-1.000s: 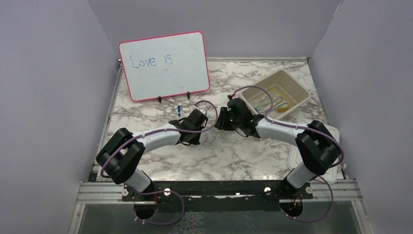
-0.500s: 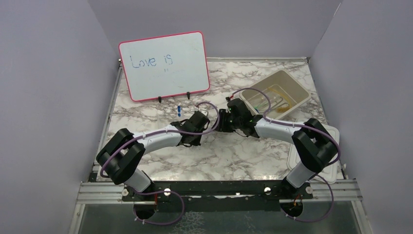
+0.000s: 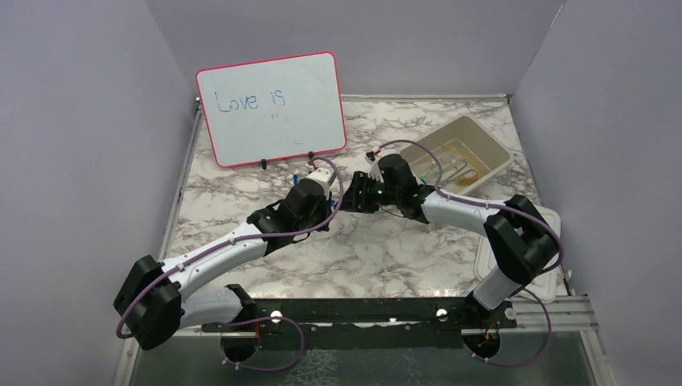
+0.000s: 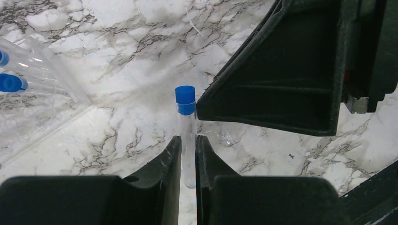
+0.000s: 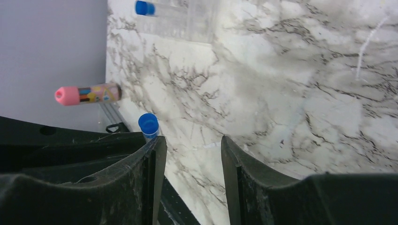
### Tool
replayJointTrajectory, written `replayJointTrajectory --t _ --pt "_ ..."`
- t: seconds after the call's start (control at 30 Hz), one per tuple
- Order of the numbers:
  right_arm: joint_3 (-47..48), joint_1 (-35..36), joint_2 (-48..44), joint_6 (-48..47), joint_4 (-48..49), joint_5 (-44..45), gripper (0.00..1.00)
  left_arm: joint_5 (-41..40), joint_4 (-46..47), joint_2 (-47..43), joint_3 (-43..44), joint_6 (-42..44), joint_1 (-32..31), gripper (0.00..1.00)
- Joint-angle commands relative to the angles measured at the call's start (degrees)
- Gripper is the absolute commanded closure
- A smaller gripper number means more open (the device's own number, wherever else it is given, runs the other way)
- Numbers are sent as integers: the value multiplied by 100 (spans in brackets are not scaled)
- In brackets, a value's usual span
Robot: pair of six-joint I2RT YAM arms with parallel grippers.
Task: Organize the chemistry lab equipment
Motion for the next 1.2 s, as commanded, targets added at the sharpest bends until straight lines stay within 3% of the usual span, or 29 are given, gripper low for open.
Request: replayJointTrajectory --t 0.0,0.13,0.3,0.53,0.9,1.03,1.17 --pt "261 -33 -204 233 588 -599 48 214 301 -304 -101 73 -30 95" --pt "167 -34 -405 266 634 -434 48 116 264 -414 -101 43 -30 95" --pt "85 -28 -573 252 787 -572 58 10 239 -444 -100 30 -30 95" --pt "240 -27 -500 103 443 -365 54 183 328 -489 -120 58 -28 95" --pt "381 -31 -126 132 487 -444 58 213 337 -540 -134 40 -30 95" --pt "385 -28 -70 154 555 -478 63 195 338 -563 -131 36 -29 95" --pt "347 -27 -53 181 721 -590 75 188 341 -580 -134 36 -29 95"
